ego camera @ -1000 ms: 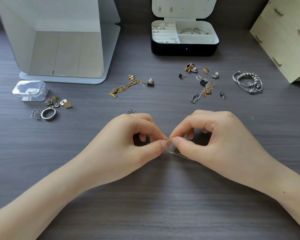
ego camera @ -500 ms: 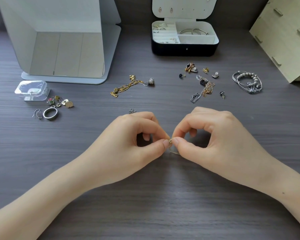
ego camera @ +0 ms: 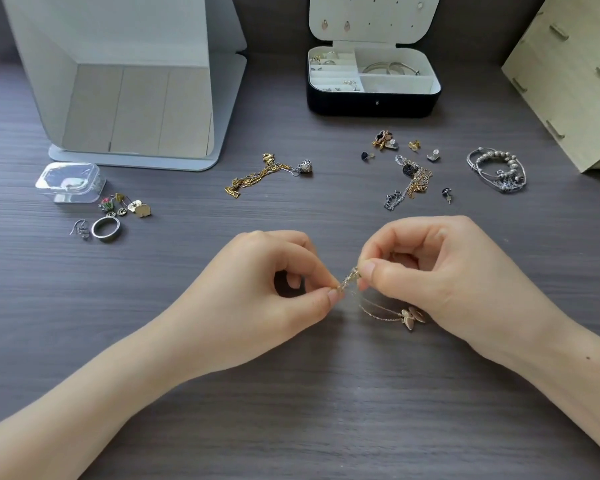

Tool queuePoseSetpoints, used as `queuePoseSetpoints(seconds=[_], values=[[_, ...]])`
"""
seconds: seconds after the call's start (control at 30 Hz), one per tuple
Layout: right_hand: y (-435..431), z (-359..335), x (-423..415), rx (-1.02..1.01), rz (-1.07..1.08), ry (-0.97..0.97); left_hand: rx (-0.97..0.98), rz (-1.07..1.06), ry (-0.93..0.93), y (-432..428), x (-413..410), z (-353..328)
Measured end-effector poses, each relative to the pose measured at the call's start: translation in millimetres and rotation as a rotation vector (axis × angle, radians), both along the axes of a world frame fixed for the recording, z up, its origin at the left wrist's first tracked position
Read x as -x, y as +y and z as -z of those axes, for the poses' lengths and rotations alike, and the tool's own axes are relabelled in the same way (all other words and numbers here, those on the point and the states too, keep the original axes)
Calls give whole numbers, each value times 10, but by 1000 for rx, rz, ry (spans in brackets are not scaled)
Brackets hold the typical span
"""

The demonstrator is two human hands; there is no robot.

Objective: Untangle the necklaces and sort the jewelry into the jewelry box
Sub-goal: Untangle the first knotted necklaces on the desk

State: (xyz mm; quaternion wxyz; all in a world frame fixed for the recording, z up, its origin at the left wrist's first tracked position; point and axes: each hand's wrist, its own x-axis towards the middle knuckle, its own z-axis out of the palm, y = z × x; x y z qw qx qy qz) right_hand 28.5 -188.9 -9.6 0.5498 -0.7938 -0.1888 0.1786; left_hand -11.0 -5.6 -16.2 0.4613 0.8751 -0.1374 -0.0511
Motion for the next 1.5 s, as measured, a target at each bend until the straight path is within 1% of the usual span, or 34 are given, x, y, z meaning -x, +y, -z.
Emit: queuePoseSetpoints(seconds=[0.17, 0.37, 0.53, 0.63, 0.9, 1.03, 1.17, 1.27, 1.4, 1.5], values=[[5, -18, 0, -5, 3, 28, 54, -4, 41, 5, -10, -28], [18, -26, 15, 3, -40, 50, 114, 7, 31, 12, -16, -38], [35, -30, 32, 54, -76, -29, 96, 3, -27, -2, -8, -30], [43, -37, 41, 91, -73, -67, 71, -5, -26, -4, -4, -40], [-10, -45, -4, 56, -21, -47, 129, -52, 33, 9, -19, -42], [-7, -48, -4, 48, -19, -4, 221, -92, 95, 17, -26, -48], [-2, -42, 3, 59, -14, 13, 379, -124, 202, 15, -21, -67], [18, -26, 20, 45, -2, 22, 422, -148, 229, 15, -20, -59], [59, -34, 42, -50, 35, 77, 461, -151, 240, 6, -24, -49], [88, -51, 42, -141, 75, 138, 564, -136, 321, -24, -30, -62]])
